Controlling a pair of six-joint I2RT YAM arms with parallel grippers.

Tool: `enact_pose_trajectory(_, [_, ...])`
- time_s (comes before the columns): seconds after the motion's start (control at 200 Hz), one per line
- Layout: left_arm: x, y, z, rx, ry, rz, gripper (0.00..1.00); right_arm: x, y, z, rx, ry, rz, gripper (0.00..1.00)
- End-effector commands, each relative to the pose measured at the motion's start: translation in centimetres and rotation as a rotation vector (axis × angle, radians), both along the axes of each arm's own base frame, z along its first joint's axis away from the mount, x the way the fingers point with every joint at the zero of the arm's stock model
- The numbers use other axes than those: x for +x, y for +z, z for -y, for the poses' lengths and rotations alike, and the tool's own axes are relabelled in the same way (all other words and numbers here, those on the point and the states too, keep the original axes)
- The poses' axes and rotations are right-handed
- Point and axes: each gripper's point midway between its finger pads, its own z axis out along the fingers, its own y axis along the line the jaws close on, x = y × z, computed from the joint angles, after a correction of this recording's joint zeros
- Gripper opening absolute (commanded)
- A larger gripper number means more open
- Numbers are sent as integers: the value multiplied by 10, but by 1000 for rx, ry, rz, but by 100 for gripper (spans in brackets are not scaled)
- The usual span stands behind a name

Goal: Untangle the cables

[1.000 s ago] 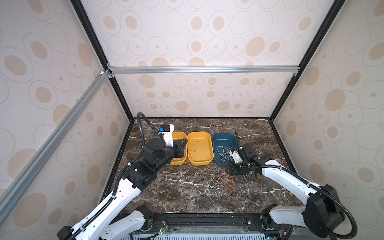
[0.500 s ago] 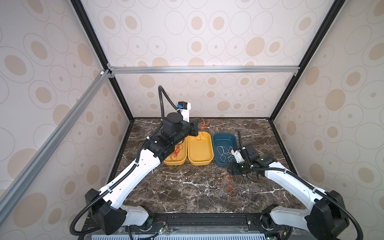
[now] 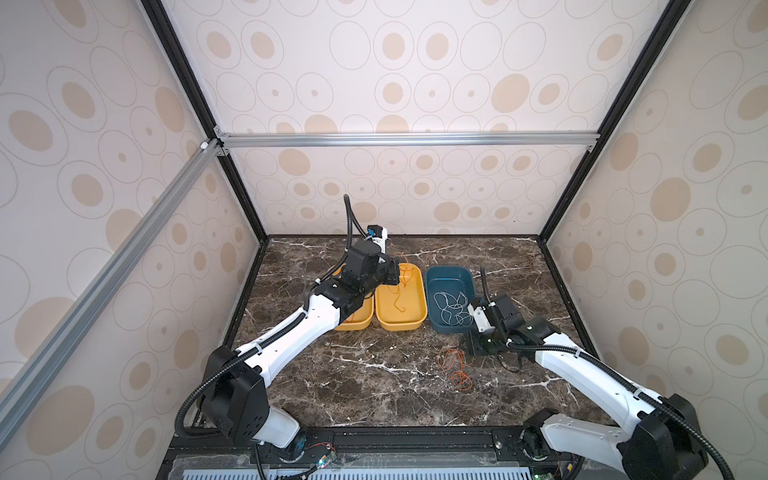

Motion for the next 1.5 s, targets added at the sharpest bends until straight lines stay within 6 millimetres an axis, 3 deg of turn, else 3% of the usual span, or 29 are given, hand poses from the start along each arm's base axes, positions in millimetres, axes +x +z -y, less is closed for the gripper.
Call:
enact_pose_trajectory(0.0, [6,-16,-8,-5,57,-28,0,-3,-4,6,-18,-19,-9,54])
enact_pose_trajectory(0.135, [5,-57,-9,27,73,-110,0,0,-7,4,-12,-23,-14,54])
enact_pose_trajectory(0.2, [5,-76,-5,46,58,-149,5,0,-8,2,-8,-22,-19,54])
enact_pose_trajectory(0.265, [6,-91,-1,76,40,-185,16,1,-9,2,-4,-24,-25,53])
enact_pose_trajectory(0.38, [9,-104,-1,117,45,-221,46,0,-10,2,-7,-27,-31,54])
enact_pose_trajectory(0.505, [14,-101,-4,151,60,-221,57,-1,-11,4,-14,-38,-33,54])
enact_pose_trajectory(0.81, [2,-67,7,78,-10,-170,60,-6,-15,0,9,-49,-88,58])
enact_pose_trajectory(1.065, [-34,-55,13,-37,-86,-148,61,-23,-28,-4,32,-48,-184,59])
enact_pose_trajectory(1.266, [-70,-55,25,-104,-171,-144,61,-40,-47,-4,-3,-67,-260,53])
enact_pose_trajectory(1.496, [-108,-71,46,-99,-282,-190,61,-29,-63,-4,-26,-117,-237,45])
